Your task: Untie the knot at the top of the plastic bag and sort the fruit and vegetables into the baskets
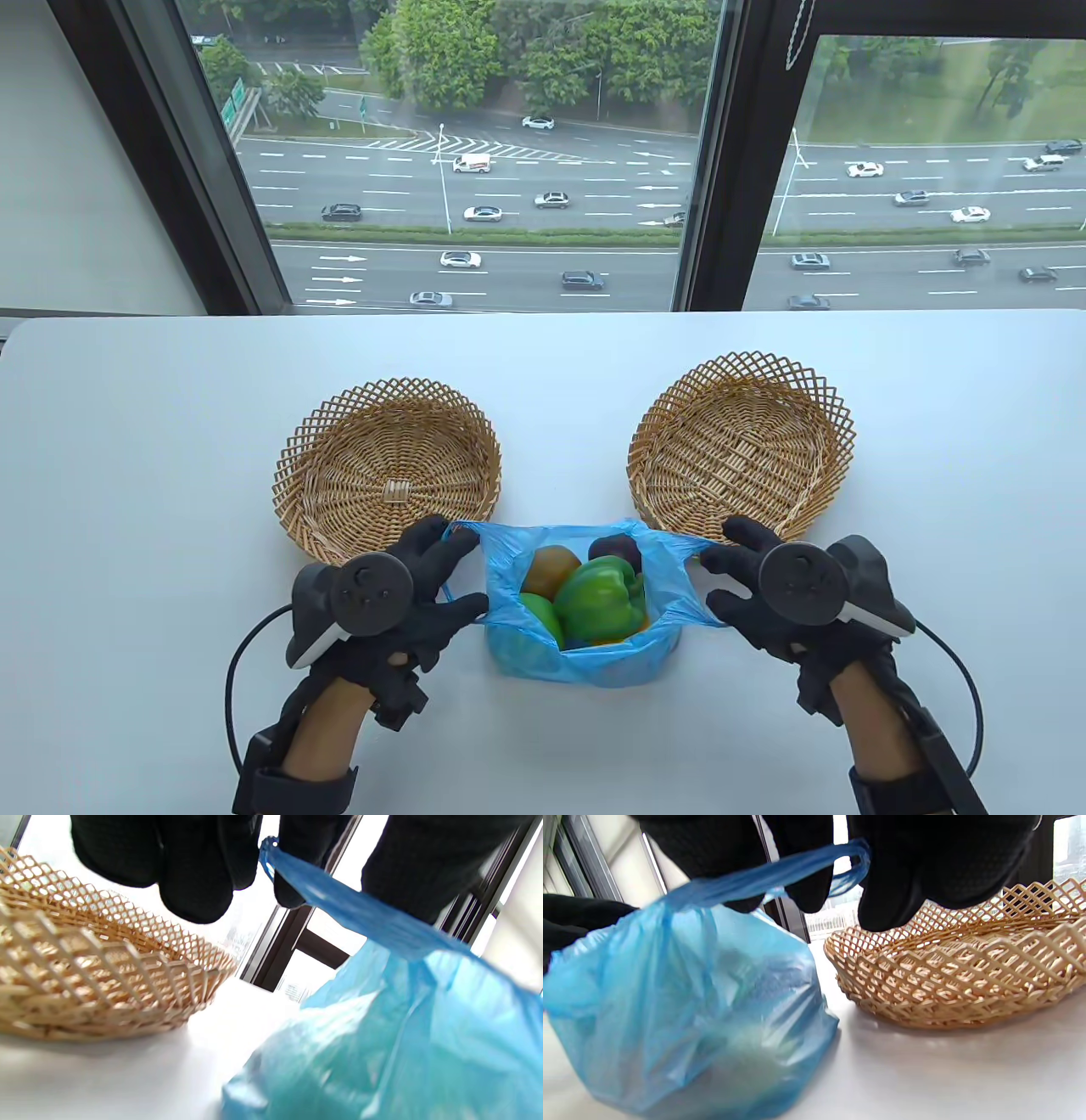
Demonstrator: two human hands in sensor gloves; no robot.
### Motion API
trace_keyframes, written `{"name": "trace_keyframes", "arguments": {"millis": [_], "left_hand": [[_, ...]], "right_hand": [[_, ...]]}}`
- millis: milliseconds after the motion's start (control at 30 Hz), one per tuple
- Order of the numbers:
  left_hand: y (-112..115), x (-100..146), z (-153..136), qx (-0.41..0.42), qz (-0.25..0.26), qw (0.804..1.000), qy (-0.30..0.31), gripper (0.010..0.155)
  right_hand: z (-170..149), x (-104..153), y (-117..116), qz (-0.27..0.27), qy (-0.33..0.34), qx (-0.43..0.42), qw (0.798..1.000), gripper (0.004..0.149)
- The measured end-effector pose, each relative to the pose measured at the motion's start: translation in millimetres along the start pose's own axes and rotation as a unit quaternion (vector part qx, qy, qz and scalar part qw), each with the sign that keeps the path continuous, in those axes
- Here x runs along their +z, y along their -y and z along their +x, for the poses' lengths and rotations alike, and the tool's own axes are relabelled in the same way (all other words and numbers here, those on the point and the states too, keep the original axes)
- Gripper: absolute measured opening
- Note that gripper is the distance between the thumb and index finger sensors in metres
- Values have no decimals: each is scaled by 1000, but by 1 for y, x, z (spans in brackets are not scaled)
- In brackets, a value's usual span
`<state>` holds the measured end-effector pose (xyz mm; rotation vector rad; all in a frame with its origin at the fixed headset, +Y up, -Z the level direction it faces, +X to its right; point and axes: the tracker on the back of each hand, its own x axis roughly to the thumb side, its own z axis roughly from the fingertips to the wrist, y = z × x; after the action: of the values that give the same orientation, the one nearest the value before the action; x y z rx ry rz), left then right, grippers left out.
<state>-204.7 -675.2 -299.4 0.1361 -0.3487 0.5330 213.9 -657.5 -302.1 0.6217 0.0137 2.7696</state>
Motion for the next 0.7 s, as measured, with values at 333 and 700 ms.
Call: {"name": "trace_keyframes", "arguments": {"millis": [333,700], "left_hand": [[-22,23,53,-50,282,955,77,64],[7,17,87,-150,221,961,79,76]], "right_hand": [[45,18,17,-203,6,-49,978,58],[146,46,6,-344,67,211,913,53]]}}
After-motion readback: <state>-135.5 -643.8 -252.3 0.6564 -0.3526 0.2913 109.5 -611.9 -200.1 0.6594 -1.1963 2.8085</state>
